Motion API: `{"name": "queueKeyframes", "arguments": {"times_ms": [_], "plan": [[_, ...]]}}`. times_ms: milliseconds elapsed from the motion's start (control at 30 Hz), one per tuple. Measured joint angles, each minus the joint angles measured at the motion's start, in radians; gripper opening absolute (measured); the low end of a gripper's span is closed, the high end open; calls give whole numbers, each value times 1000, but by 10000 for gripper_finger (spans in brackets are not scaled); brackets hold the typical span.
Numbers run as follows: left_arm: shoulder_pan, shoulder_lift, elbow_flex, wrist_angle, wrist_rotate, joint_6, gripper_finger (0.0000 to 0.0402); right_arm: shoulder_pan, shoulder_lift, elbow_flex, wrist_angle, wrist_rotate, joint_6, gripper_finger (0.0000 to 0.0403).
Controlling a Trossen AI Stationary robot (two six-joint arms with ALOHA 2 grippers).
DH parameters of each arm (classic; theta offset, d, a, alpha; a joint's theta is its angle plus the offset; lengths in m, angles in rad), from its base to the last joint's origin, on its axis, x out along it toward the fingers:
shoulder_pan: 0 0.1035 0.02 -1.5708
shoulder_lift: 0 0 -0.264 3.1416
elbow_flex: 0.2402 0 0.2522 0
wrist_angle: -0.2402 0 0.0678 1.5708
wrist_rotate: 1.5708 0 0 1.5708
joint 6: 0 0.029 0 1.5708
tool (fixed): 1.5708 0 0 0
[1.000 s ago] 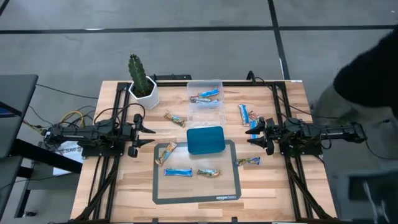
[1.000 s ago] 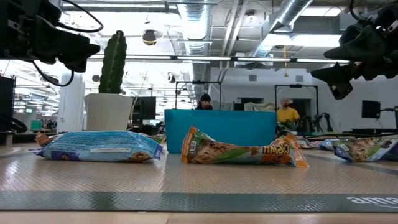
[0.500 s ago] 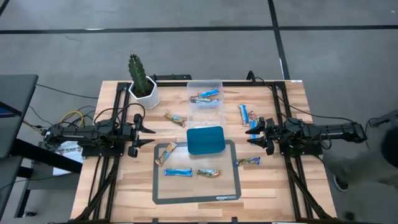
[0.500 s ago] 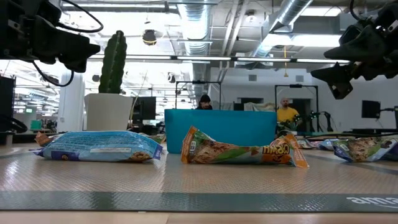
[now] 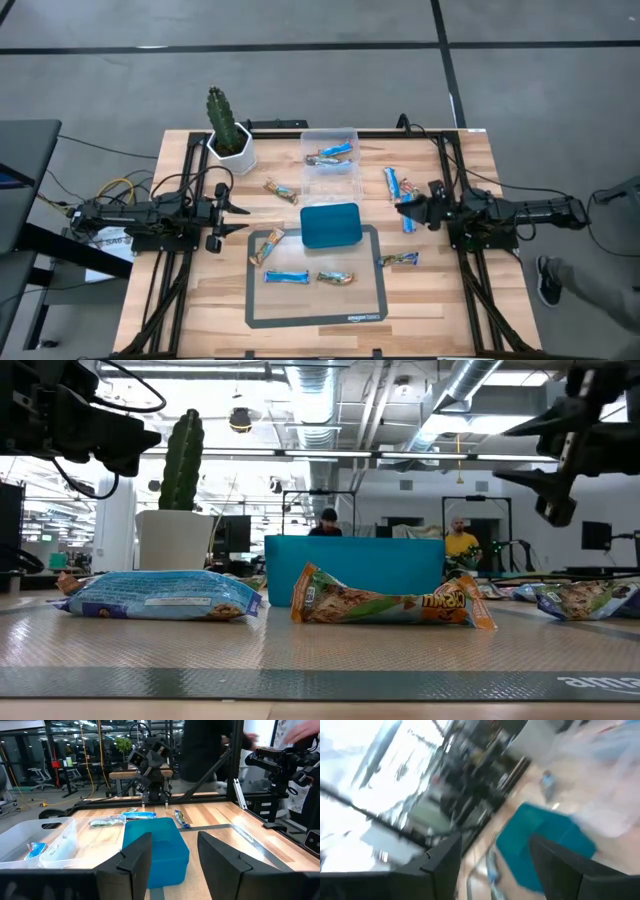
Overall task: Pick and place Granola Bars by type
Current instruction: Put the red granola bar into the top transparent bin
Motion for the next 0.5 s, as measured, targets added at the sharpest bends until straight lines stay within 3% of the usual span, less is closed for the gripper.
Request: {"name": "queueKeyframes", "arguments": {"times_ms": [100, 333, 500], "plan": [[0, 0, 0, 0, 0, 0, 153, 0, -2, 2, 8, 65, 64, 221], [0, 0, 0, 0, 0, 0, 153, -9, 1, 5, -19, 85, 72, 221], [0, 0, 0, 0, 0, 0, 153, -77, 104, 132, -269, 85, 90, 221]]}}
